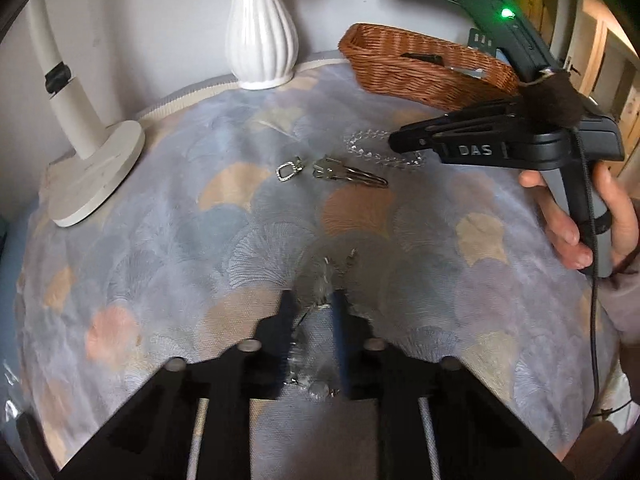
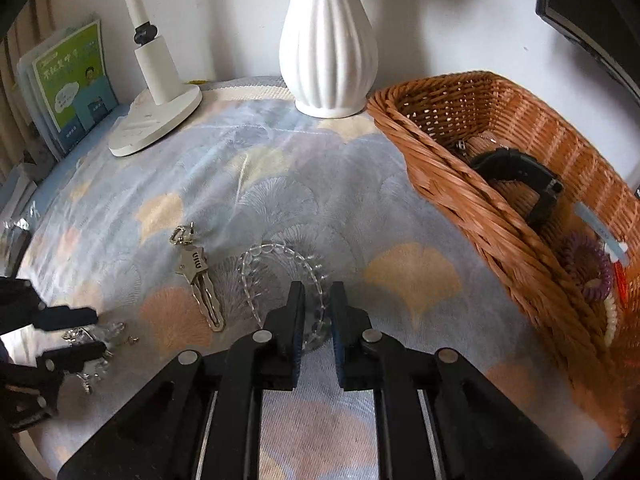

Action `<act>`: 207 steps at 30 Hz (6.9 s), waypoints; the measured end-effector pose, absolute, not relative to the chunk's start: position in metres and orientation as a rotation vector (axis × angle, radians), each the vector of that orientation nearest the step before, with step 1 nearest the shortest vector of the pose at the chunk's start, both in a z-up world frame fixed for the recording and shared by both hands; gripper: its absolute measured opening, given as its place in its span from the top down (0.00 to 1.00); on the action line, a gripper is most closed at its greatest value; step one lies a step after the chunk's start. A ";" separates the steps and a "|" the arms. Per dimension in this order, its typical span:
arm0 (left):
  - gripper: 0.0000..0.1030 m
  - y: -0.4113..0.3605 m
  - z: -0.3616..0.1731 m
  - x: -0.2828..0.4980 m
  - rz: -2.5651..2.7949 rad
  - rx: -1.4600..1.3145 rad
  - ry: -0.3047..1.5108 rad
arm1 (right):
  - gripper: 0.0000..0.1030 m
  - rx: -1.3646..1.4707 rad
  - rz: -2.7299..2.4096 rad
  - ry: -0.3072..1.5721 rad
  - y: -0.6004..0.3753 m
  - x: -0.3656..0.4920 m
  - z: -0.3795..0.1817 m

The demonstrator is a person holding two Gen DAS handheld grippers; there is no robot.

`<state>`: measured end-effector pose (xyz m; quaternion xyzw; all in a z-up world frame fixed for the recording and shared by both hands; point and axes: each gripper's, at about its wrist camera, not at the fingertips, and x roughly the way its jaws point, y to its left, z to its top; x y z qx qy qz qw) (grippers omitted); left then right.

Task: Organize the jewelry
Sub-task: 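Grasp the clear bead bracelet with the right tool while the left tool grasps a silver earring, then carry the bead bracelet and silver earring into the basket while both tools open, then move both open tools back over the last jewelry on the cloth, then grasp the silver hair clip with the right tool while the left tool grasps a small silver earring, then carry the hair clip and silver earring over the basket while both tools open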

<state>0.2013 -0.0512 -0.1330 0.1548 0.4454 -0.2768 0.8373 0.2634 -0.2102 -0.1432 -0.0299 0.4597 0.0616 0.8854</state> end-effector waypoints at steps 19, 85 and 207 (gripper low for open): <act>0.86 -0.002 -0.054 0.189 -0.687 -0.046 0.841 | 0.91 0.197 0.268 0.948 -0.246 0.202 -0.097; 0.63 -0.303 -0.036 0.352 -0.792 0.256 0.806 | 0.74 0.325 -0.028 0.778 -0.449 0.256 -0.036; 0.82 -0.101 -0.130 0.275 -0.785 0.443 0.840 | 0.82 -0.192 0.393 0.926 -0.192 0.236 -0.137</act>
